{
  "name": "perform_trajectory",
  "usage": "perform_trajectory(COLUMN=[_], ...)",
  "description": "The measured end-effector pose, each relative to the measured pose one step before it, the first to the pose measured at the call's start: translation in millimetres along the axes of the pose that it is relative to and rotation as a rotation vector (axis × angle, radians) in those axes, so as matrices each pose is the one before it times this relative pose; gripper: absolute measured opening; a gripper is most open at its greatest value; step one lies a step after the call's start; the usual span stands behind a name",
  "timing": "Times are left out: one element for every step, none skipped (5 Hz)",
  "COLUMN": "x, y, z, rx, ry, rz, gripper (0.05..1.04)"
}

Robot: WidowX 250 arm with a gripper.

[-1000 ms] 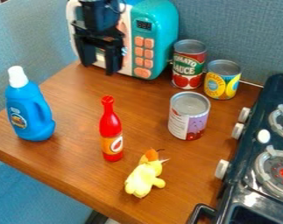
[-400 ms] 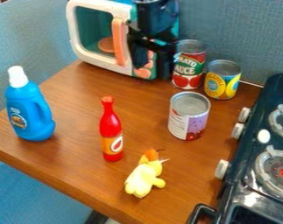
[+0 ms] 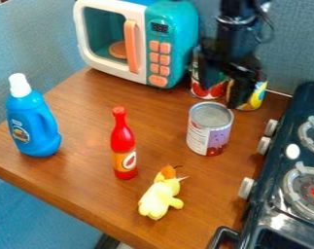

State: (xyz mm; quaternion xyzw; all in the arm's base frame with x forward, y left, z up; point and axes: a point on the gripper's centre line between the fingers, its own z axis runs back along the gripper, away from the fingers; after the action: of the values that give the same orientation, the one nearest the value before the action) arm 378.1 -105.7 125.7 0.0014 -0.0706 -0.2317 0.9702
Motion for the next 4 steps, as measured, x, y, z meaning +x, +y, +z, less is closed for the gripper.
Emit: perform_trajectory(x=[2.63,2.84,-1.90,-0.33], y=[-8.44,-0.61,-3.42,-1.04], z=[-1.72,-7.69,-13.75,-15.94], rx=[-0.0079,-0.0019,-0.0221,-0.0108], ry=[-0.0047,-0.0081,0.0190,0.0266], rz=[0.0007,0.0394,0.0316,0.0169], gripper=[1.004,1.004,1.005,1.005])
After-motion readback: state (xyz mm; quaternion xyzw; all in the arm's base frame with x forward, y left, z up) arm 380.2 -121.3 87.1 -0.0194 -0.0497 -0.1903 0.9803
